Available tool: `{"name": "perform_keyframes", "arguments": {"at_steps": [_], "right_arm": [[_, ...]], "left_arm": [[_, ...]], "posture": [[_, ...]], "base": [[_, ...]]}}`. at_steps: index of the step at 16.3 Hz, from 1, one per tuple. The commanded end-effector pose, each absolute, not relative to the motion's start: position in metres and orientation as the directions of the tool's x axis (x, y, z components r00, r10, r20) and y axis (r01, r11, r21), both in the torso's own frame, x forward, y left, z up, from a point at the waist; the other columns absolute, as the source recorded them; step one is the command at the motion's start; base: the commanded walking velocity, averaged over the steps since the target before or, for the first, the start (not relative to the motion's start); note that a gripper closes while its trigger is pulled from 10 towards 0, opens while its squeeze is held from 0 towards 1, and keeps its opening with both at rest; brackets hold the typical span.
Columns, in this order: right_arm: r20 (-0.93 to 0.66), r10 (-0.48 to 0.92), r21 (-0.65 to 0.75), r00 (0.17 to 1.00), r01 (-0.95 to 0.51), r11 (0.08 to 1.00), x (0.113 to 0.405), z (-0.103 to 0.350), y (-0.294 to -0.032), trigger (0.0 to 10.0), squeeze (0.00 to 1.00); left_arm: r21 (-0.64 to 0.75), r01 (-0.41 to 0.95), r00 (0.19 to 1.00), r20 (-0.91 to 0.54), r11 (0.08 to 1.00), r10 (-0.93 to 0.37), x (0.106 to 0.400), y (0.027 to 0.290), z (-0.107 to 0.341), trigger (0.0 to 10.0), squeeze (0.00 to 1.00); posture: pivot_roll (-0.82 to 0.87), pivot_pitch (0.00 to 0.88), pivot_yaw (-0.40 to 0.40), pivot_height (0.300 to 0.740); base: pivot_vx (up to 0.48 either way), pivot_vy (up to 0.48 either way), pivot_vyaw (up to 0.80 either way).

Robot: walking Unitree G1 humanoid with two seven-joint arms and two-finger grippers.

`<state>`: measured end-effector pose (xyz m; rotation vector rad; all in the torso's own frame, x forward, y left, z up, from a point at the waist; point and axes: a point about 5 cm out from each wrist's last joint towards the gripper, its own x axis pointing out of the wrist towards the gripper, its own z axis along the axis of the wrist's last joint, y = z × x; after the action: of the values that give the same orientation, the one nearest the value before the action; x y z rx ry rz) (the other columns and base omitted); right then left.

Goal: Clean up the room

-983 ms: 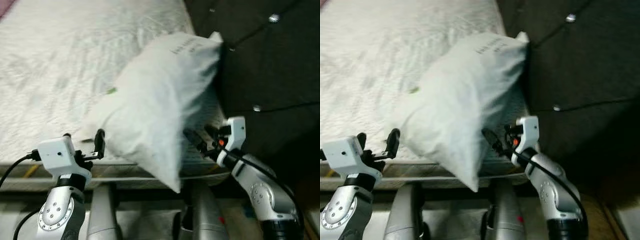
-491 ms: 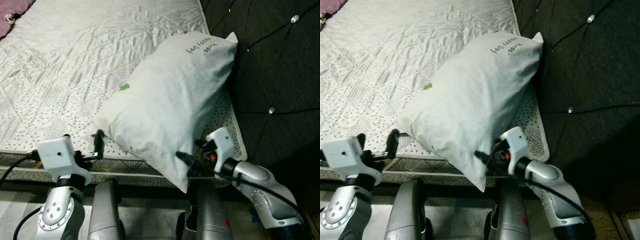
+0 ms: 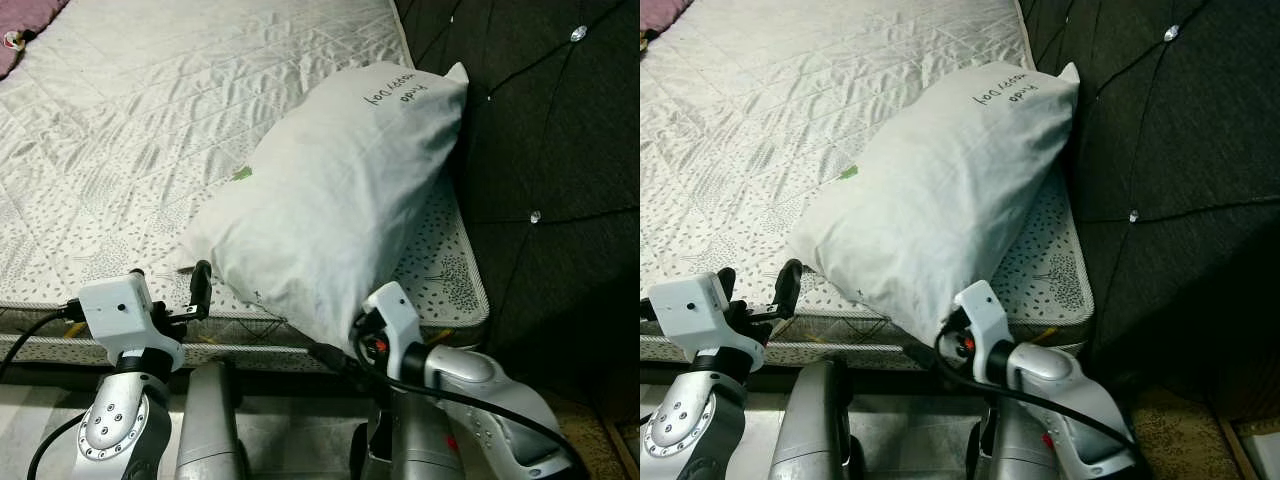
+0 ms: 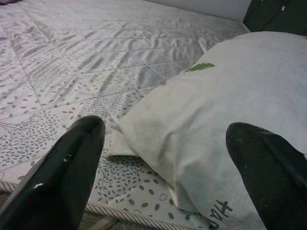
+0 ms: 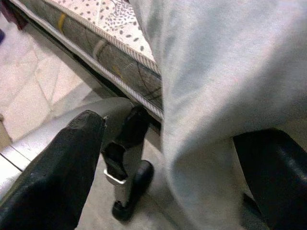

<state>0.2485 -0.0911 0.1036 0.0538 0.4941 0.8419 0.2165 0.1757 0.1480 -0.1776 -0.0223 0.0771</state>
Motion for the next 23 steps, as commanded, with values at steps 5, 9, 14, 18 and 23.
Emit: {"name": "perform_keyframes", "arguments": {"at_steps": [5,9,14,18,23], "right_arm": [[-0.361,0.606,0.227,0.709,-0.564,0.794,0.273,0.111,-0.081,10.0,0.0],[-0.326,0.574,0.242,0.751,-0.521,0.819,0.283,0.112,-0.062,0.0,0.0],[-0.312,0.468,0.239,0.827,-0.409,0.881,0.299,0.111,-0.069,0.0,0.0],[-0.307,0.447,0.237,0.84,-0.388,0.891,0.305,0.111,-0.074,0.0,0.0],[-0.275,0.432,0.187,0.859,-0.393,0.9,0.321,0.117,-0.084,0.0,0.0]], "left_arm": [[-0.172,-0.071,0.997,-0.001,0.983,0.072,0.219,0.176,0.146,10.0,0.0],[-0.197,-0.063,0.998,-0.01,0.978,0.062,0.219,0.179,0.147,10.0,0.0],[-0.277,0.047,0.994,-0.081,0.96,-0.072,0.211,0.157,0.136,10.0,0.0],[-0.28,0.023,0.993,-0.106,0.96,-0.054,0.213,0.16,0.132,10.0,0.0],[-0.294,0.001,0.995,-0.094,0.956,-0.03,0.217,0.159,0.131,10.0,0.0]], "posture": [[0.1,0.17,-0.035,0.541],[0.12,0.185,-0.043,0.541],[0.12,0.174,-0.051,0.541],[0.11,0.157,-0.064,0.541],[0.09,0.127,-0.091,0.541]], "base": [[0.0,0.0,0.0],[0.0,0.0,0.0],[0.0,0.0,0.0],[0.0,0.0,0.0],[0.0,0.0,0.0]]}}
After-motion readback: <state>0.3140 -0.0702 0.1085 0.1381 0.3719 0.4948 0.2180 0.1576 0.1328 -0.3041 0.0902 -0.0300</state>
